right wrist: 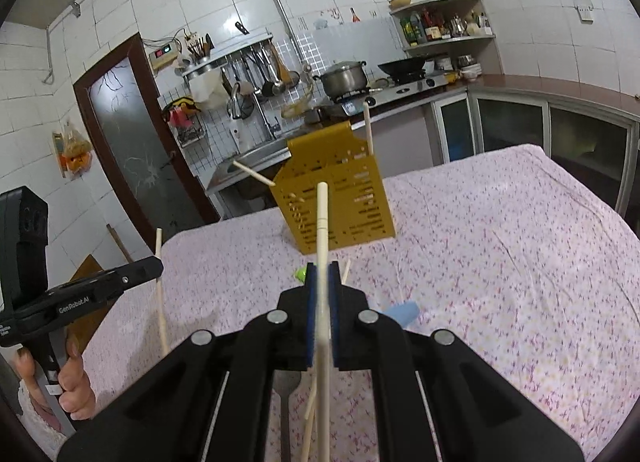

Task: Organize utensils
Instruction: 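Lift both held chopsticks and carry them toward the yellow holder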

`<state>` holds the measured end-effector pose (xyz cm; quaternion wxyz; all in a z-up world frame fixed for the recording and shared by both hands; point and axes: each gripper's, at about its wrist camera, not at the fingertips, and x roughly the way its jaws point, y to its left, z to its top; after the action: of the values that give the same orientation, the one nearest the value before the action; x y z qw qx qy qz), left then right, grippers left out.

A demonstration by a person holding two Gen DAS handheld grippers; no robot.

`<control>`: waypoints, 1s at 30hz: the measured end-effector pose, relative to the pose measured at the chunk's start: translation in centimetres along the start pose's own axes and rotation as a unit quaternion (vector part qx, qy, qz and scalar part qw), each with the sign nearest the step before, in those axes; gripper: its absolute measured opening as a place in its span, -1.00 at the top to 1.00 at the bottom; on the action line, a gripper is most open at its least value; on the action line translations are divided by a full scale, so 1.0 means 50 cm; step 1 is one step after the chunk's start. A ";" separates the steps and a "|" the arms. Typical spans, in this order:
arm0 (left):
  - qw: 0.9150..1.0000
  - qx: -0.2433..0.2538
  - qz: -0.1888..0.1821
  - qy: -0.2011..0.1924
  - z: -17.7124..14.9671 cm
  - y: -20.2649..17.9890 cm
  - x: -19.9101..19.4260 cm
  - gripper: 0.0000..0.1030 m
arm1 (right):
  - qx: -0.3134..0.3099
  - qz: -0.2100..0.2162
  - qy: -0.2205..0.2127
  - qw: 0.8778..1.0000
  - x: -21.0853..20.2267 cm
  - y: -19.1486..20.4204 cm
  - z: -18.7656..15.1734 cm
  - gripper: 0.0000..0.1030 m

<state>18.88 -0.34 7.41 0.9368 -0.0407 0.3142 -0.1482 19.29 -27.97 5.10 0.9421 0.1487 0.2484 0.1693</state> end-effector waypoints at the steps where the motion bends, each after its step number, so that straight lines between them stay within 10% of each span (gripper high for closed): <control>1: 1.000 0.004 0.000 -0.005 0.005 -0.002 -0.002 0.92 | -0.002 0.001 -0.005 1.000 -0.002 0.003 0.005 0.89; 30: 0.993 0.047 0.026 -0.103 0.286 -0.033 0.037 0.92 | -0.045 0.016 -0.138 0.989 0.143 0.012 0.243 0.88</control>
<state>28.49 -2.69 18.04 0.9686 -0.0035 0.2095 -0.1337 31.29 -27.03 12.45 0.9702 0.1322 0.1054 0.1733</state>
